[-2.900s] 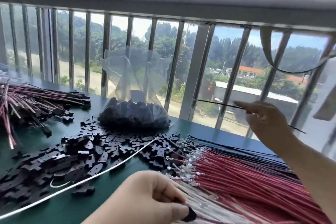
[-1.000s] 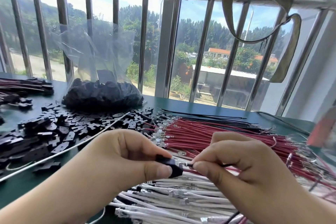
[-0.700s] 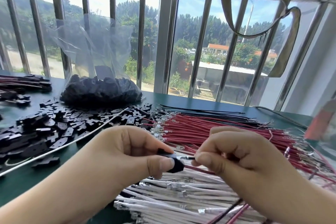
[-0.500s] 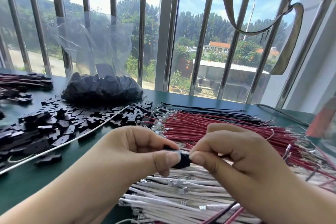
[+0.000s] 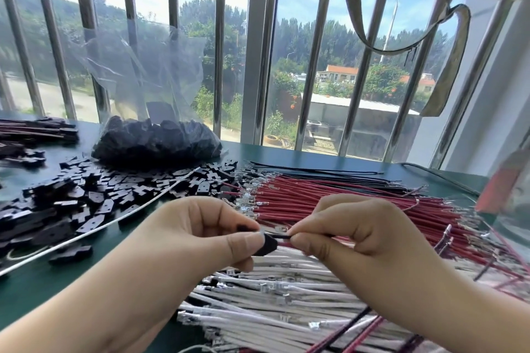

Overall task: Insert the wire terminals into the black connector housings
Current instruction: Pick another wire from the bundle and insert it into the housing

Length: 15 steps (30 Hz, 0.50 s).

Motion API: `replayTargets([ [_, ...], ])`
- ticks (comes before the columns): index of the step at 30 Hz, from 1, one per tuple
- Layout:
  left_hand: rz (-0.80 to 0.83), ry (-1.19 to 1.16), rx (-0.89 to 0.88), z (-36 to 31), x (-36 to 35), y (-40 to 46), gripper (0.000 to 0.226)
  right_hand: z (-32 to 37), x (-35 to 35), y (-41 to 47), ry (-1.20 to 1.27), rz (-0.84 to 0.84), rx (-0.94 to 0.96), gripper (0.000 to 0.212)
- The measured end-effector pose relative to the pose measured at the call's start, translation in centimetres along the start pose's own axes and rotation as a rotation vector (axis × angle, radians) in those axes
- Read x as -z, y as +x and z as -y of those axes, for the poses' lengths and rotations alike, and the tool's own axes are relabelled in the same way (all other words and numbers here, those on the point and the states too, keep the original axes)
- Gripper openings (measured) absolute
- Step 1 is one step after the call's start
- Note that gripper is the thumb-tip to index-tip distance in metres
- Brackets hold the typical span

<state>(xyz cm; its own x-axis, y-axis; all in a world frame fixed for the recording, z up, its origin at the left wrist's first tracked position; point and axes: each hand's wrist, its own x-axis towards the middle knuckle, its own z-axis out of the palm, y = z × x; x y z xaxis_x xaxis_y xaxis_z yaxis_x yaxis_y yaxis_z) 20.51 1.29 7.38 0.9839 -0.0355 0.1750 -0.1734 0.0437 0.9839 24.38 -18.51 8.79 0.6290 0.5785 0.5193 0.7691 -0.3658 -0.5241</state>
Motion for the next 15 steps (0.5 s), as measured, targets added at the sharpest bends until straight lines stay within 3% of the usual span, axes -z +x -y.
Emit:
replayTargets([
  [3, -0.003, -0.014, -0.024, 0.0, -0.2, -0.1, 0.035, 0.1, -0.2, 0.0, -0.046, 0.003, 0.027, 0.009],
  [7, 0.001, -0.042, -0.006, 0.0, -0.4, 0.1, 0.029, -0.3, 0.1, 0.2, -0.001, 0.028, -0.026, 0.009],
  [11, -0.062, -0.176, 0.025, -0.3, 1.5, 0.6, 0.024, -1.3, 1.5, 0.3, 0.042, 0.317, -0.168, 0.054],
  [13, -0.139, -0.329, 0.024, -0.6, 2.9, 1.0, 0.008, -2.4, 2.9, 0.4, -0.09, 0.422, -0.223, 0.054],
  [15, -0.23, -0.412, 0.031, -0.7, 4.1, 1.2, 0.012, -3.4, 4.7, 0.6, -0.168, 0.466, -0.292, 0.044],
])
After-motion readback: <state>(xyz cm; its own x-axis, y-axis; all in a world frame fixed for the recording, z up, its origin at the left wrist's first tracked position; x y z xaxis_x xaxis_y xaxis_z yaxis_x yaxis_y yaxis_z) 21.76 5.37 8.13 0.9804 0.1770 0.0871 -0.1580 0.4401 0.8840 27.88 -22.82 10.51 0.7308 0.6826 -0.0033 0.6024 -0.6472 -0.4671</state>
